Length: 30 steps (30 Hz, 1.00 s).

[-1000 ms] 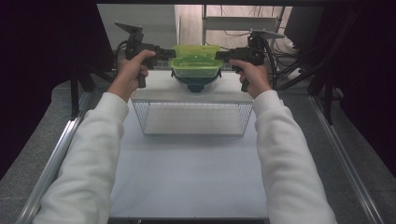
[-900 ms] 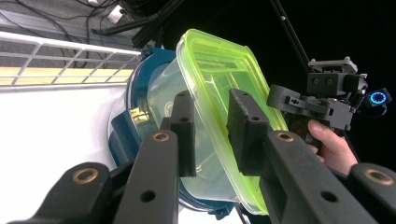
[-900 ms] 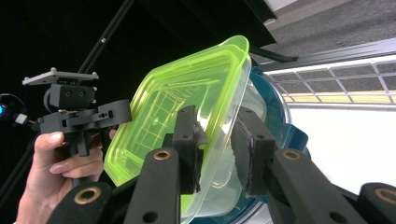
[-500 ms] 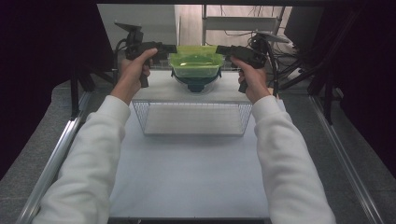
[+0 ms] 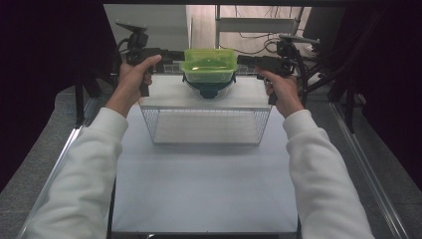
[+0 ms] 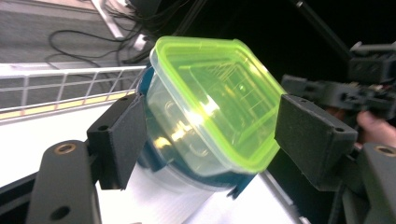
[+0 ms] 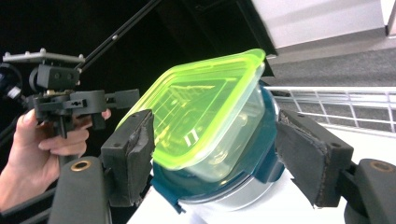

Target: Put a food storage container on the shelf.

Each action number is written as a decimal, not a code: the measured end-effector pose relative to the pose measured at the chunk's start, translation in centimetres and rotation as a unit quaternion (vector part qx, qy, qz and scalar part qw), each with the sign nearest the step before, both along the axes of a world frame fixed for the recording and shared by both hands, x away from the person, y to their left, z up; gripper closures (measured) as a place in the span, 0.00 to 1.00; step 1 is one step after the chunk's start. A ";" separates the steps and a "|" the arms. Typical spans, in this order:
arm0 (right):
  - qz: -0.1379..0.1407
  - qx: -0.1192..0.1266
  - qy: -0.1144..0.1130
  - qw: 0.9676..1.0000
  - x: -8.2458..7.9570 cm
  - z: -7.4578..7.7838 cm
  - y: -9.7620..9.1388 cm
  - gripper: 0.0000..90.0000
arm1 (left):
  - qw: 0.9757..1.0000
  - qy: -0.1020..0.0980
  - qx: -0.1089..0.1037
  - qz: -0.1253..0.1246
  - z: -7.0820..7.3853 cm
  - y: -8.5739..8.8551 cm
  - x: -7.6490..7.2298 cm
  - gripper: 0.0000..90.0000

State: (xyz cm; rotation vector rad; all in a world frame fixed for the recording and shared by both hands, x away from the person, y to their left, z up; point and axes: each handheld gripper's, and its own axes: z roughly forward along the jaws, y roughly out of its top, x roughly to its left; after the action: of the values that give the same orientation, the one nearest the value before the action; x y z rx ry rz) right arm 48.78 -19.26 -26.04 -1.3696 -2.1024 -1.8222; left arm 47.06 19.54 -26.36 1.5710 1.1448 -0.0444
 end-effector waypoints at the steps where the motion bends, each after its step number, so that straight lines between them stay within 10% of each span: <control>1: 0.004 -0.003 -0.003 1.000 -0.1 0.0 0.0 0.31 | 1.000 -0.005 0.010 0.001 0.1 0.0 -0.3 0.27; 19: 0.031 -0.067 -0.043 0.996 -5.4 -0.2 -2.7 0.28 | 0.998 -0.060 0.026 -0.002 -1.2 2.0 -7.5 0.24; 30: 0.045 -0.092 -0.055 0.993 -8.9 -3.8 -4.8 0.29 | 0.996 -0.065 0.052 -0.016 -4.9 2.3 -11.9 0.24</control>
State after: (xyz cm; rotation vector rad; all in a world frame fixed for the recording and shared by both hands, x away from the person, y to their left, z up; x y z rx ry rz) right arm 39.83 -24.05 -29.80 -1.2093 -2.3991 -1.7457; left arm 35.16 21.84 -31.26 1.6601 1.0337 0.0958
